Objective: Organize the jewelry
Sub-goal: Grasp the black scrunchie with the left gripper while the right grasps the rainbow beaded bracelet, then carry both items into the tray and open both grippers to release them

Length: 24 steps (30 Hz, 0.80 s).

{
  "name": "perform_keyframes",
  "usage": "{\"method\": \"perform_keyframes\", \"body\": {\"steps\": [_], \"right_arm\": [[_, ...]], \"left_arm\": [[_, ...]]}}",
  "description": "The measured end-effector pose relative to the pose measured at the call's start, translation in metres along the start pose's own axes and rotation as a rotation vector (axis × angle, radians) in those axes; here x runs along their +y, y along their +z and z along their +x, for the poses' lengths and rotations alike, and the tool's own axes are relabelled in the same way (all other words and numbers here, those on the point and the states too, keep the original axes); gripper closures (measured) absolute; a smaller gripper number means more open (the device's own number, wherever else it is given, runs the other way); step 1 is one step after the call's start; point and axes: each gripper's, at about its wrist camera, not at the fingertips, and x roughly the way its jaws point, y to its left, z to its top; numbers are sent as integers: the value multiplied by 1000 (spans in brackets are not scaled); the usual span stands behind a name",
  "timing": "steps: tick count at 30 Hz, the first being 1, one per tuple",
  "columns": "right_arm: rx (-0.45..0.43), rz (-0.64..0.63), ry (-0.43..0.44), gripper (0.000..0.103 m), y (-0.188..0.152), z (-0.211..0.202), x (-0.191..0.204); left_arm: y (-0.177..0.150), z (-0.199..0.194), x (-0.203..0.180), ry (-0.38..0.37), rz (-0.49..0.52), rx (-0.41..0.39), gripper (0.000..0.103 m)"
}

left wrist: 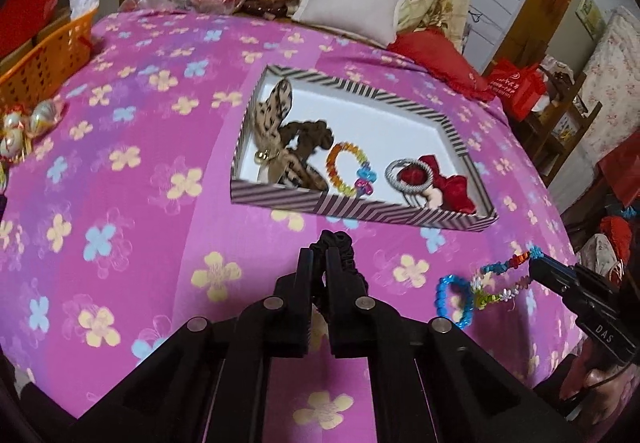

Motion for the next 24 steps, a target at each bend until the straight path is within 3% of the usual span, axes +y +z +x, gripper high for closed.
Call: {"method": "perform_keyframes", "body": {"steps": [24], "right_arm": [[-53, -50, -19, 92, 58, -1, 4]], "left_arm": [[44, -11, -22, 54, 70, -80, 103]]}}
